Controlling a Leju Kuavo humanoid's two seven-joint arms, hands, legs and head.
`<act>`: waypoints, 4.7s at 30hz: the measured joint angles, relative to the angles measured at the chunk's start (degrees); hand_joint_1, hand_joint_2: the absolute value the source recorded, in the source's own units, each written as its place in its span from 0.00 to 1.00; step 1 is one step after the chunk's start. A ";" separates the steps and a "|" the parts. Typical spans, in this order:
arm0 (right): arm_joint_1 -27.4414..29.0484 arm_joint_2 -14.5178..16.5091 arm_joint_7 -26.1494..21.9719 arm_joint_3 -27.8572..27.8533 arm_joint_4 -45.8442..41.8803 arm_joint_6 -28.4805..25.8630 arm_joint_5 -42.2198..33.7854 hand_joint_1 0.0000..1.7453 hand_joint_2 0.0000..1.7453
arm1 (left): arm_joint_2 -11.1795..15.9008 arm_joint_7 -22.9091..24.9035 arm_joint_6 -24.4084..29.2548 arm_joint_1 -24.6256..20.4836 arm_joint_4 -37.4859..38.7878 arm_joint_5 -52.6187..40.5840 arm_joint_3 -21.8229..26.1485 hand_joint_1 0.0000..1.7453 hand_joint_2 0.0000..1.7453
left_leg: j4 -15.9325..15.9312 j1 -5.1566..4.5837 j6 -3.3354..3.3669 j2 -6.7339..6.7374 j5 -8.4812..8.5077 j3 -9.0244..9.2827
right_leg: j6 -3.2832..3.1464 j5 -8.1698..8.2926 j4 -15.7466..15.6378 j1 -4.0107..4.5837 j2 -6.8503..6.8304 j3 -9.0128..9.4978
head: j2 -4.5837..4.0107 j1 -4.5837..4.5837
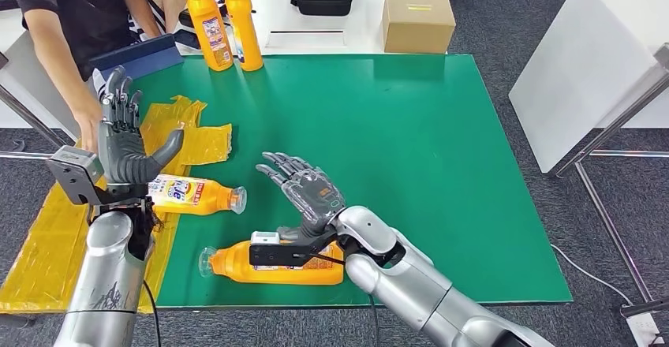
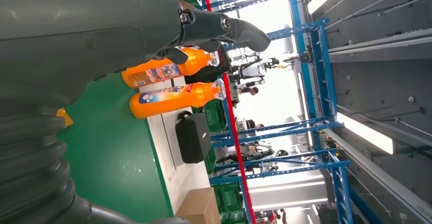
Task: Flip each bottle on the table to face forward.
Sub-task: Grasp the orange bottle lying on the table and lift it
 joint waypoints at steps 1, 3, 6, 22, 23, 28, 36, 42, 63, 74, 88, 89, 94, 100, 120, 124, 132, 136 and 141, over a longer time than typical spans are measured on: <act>0.16 0.07 -0.22 0.39 -0.65 -0.08 -0.57 0.00 1.00 | 0.01 0.00 0.13 -0.19 0.41 0.13 0.01 0.00 1.00 | 0.00 0.00 0.00 0.00 0.00 0.00 | 0.00 0.00 0.00 0.00 0.00 0.01 | 0.00 0.00; 0.61 0.14 -0.85 0.92 -1.84 -0.15 -1.54 0.00 1.00 | 0.06 -0.01 0.38 -0.45 1.07 0.28 0.09 0.00 1.00 | 0.00 -0.01 0.00 0.00 0.00 0.00 | 0.00 0.00 0.00 0.00 0.00 0.01 | 0.00 0.01; 1.23 0.19 -1.86 1.56 -3.39 -0.11 -2.57 0.00 1.00 | 0.19 -0.01 0.80 -0.65 1.83 0.39 0.27 0.00 1.00 | 0.00 -0.02 0.01 0.00 0.00 0.00 | 0.00 0.00 0.00 -0.01 0.00 0.02 | 0.00 0.01; 6.98 -1.02 3.04 3.74 -8.59 -11.45 10.87 0.00 1.00 | 1.00 0.42 2.06 -0.71 4.21 1.50 3.10 0.00 1.00 | 0.00 -0.01 0.00 -0.01 -0.01 0.01 | 0.00 0.00 -0.01 -0.01 -0.01 0.01 | 0.00 0.01; 7.56 -1.13 4.03 3.76 -8.22 -12.42 12.43 0.00 1.00 | 1.00 0.54 2.16 -0.72 4.27 1.52 3.15 0.00 1.00 | 0.00 -0.01 0.00 -0.01 -0.01 0.01 | 0.00 0.00 -0.01 -0.01 -0.01 0.01 | 0.00 0.00; 9.82 -1.31 7.12 2.85 -5.43 -13.60 15.06 0.00 1.00 | 0.99 0.78 2.51 -0.76 4.79 1.65 3.20 0.00 1.00 | 0.00 -0.01 0.00 -0.01 -0.01 0.01 | 0.00 0.00 -0.01 -0.01 -0.01 0.01 | 0.00 -0.01; 10.95 -0.73 8.47 0.73 -1.04 -12.37 15.44 0.00 1.00 | 0.98 0.76 2.71 -0.94 5.95 2.17 3.20 0.00 1.00 | 0.00 -0.01 0.00 -0.01 -0.01 0.02 | 0.00 0.00 -0.01 -0.01 -0.01 0.01 | 0.00 0.01; 12.52 -0.22 8.51 0.02 -0.19 -11.08 16.06 0.00 1.00 | 0.93 0.76 2.72 -1.06 6.19 2.26 3.20 0.00 1.00 | 0.00 -0.01 -0.01 0.00 -0.01 0.01 | 0.00 0.00 -0.01 -0.01 0.00 -0.01 | 0.00 0.01; 14.30 0.19 2.15 -0.01 -3.65 -10.37 15.04 0.00 1.00 | 0.84 0.76 2.65 -1.64 6.77 2.28 3.20 0.00 1.00 | 0.00 -0.01 -0.01 -0.01 -0.01 0.01 | 0.00 0.00 -0.01 -0.01 0.00 0.01 | 0.00 0.01; 14.72 -0.43 -4.11 1.79 -6.91 -11.51 12.93 0.00 1.00 | 0.84 0.62 2.71 -1.98 7.37 2.28 3.30 0.00 1.00 | 0.00 -0.01 -0.01 0.00 -0.01 0.01 | 0.00 0.00 -0.01 -0.01 -0.01 0.00 | 0.00 0.00; 17.47 -3.36 1.80 3.22 -7.26 -10.47 12.65 0.00 1.00 | 0.85 -0.27 2.33 -2.07 8.74 2.80 4.19 0.00 1.00 | -0.01 -0.01 -0.01 -0.01 -0.02 0.01 | -0.01 -0.01 -0.01 -0.01 -0.01 0.01 | 0.00 0.01; 17.71 -3.46 2.14 3.15 -7.00 -10.18 12.65 0.00 1.00 | 0.85 -0.31 2.14 -2.08 8.77 2.92 4.19 0.00 1.00 | -0.01 -0.01 -0.01 -0.01 -0.02 0.01 | -0.01 -0.01 -0.01 -0.01 -0.01 0.01 | 0.00 0.01; 18.14 -3.56 4.44 2.45 -5.89 -8.55 12.65 0.00 1.00 | 0.84 -0.37 1.55 -2.42 9.01 3.31 4.19 0.00 1.00 | -0.01 -0.01 -0.01 -0.01 -0.02 0.01 | -0.01 -0.01 -0.01 -0.01 0.00 -0.01 | 0.00 0.00; 18.05 -3.40 6.88 1.07 -3.66 -8.02 12.83 0.00 1.00 | 0.79 0.11 0.10 -2.64 9.02 3.90 4.21 0.00 1.00 | -0.01 0.00 -0.01 -0.01 -0.02 0.01 | -0.01 -0.01 -0.01 -0.01 -0.01 0.00 | 0.00 0.00; 18.09 -1.60 10.41 -3.69 3.39 -8.34 15.44 0.00 1.00 | -0.56 0.30 -1.55 -0.47 7.07 3.81 4.20 0.00 1.00 | -0.01 0.00 -0.01 -0.01 -0.02 0.01 | -0.01 -0.01 -0.01 -0.01 -0.01 0.00 | 0.00 0.01; 18.00 -0.80 11.00 -4.60 4.31 -7.39 15.88 0.00 1.00 | -0.81 0.31 -1.62 -0.48 7.07 3.71 4.16 0.00 1.00 | -0.01 0.00 -0.01 -0.01 -0.02 0.02 | -0.01 -0.01 -0.01 -0.01 0.00 0.00 | 0.00 0.01; 16.77 1.50 12.26 -6.12 6.75 -6.57 19.08 0.00 1.00 | -1.34 0.66 -1.63 -0.55 7.07 3.39 3.98 0.00 1.00 | -0.01 0.01 -0.02 0.01 -0.03 0.08 | -0.02 0.00 -0.02 -0.01 0.00 0.00 | 0.00 0.00; 16.10 2.28 13.09 -6.45 7.51 -5.95 20.06 0.03 1.00 | -1.61 0.84 -1.62 -0.55 7.07 3.34 3.90 0.00 1.00 | -0.01 0.03 -0.02 0.01 -0.02 0.09 | -0.02 0.00 -0.01 -0.01 0.00 0.00 | 0.00 0.00; 15.58 3.03 13.73 -6.79 8.34 -5.57 20.77 0.92 1.00 | -1.90 1.18 -1.61 -0.56 7.07 3.27 3.36 0.00 1.00 | -0.01 0.03 -0.03 0.01 -0.02 0.08 | -0.02 0.00 -0.01 -0.01 0.00 0.02 | 0.00 0.01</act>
